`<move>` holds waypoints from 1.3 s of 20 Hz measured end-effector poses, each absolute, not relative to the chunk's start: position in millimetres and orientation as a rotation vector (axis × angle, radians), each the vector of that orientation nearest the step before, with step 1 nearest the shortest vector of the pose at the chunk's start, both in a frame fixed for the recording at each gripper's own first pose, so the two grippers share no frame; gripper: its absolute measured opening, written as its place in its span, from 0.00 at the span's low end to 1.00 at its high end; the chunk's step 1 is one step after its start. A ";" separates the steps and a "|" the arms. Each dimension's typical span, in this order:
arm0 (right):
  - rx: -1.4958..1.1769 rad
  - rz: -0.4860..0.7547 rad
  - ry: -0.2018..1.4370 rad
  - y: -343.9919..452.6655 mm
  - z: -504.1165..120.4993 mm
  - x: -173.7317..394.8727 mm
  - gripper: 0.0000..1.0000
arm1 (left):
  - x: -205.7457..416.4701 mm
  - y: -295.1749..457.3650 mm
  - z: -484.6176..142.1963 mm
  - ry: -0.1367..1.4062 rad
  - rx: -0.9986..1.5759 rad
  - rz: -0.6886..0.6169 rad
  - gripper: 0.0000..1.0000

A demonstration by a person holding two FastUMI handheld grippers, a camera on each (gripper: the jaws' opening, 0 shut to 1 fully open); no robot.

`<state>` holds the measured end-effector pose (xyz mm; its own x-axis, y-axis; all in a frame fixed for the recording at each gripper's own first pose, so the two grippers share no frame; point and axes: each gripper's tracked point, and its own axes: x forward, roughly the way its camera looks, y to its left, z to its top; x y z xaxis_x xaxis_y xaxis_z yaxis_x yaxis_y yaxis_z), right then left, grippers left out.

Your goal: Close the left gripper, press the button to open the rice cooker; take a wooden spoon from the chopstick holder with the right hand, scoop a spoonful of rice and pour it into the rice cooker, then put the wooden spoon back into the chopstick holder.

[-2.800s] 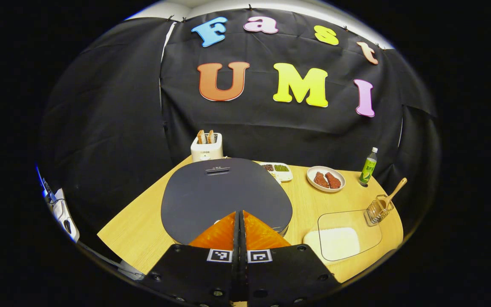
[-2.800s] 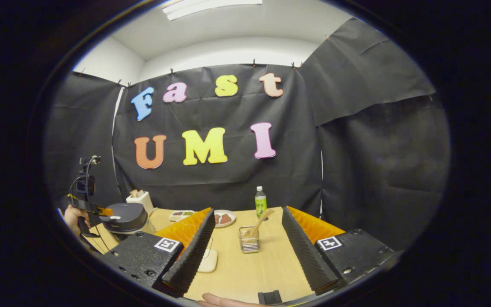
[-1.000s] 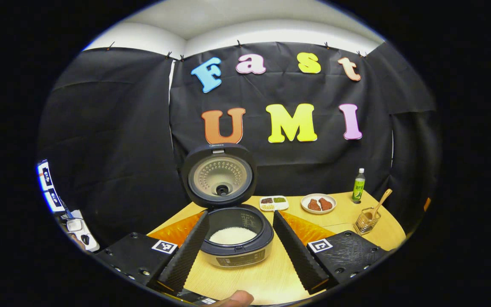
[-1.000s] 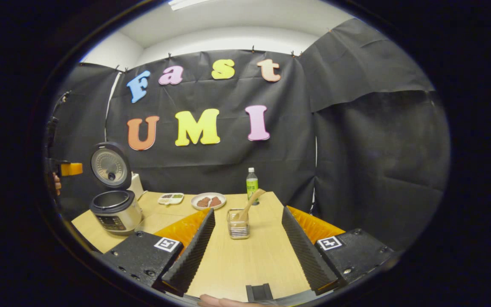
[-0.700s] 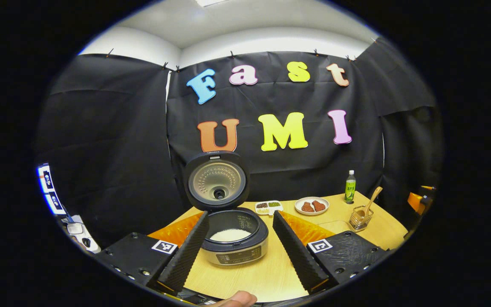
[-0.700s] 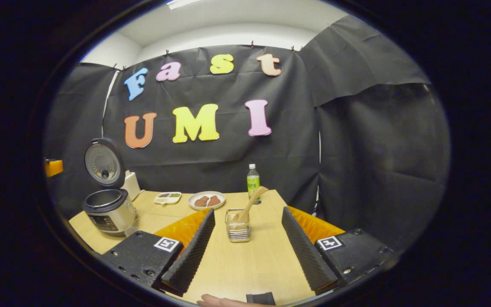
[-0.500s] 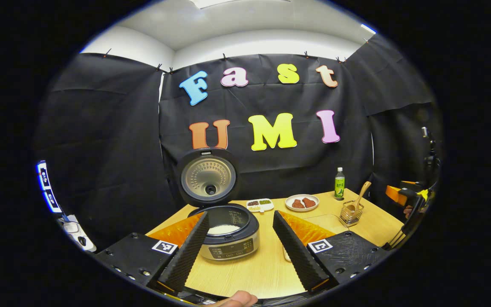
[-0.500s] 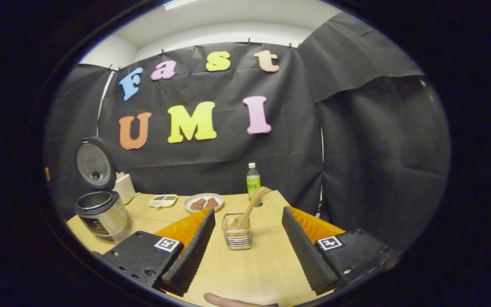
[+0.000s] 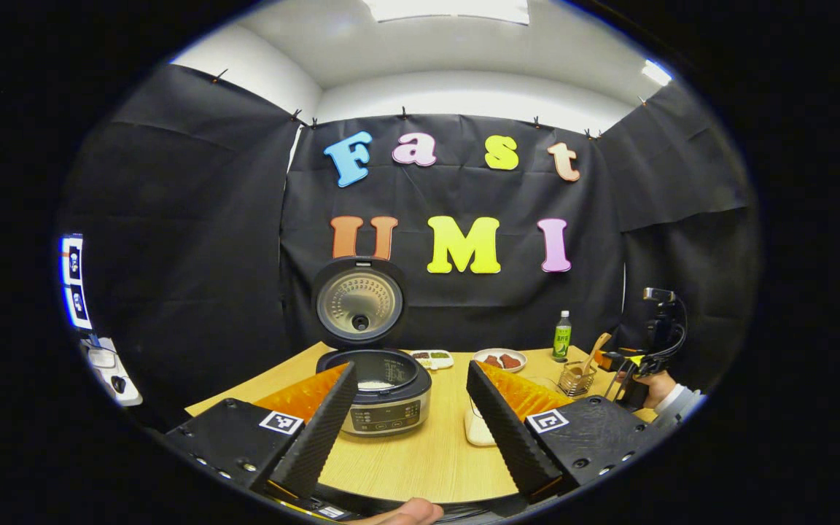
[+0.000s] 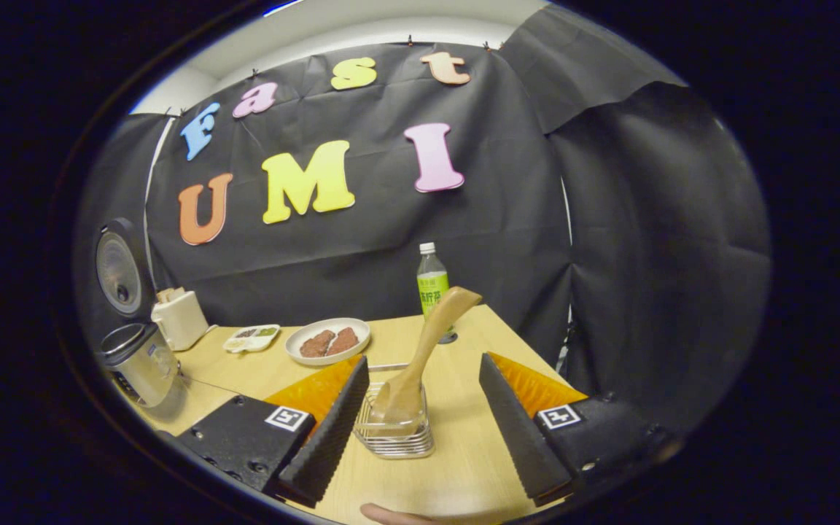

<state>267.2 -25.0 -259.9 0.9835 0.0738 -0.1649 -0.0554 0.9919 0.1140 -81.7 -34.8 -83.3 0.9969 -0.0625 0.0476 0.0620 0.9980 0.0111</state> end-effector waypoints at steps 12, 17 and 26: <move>0.180 0.090 0.212 -22.3 -269.5 331.6 0.49 | -49.3 -42.5 -124.8 0.046 0.057 -0.081 0.95; 0.161 0.141 0.208 0.3 -256.8 322.0 0.19 | -51.7 -54.0 -133.8 0.060 0.074 -0.114 0.95; 0.075 0.141 0.099 16.9 -200.0 290.4 0.15 | -70.9 -39.9 -128.3 0.037 0.069 -0.109 0.93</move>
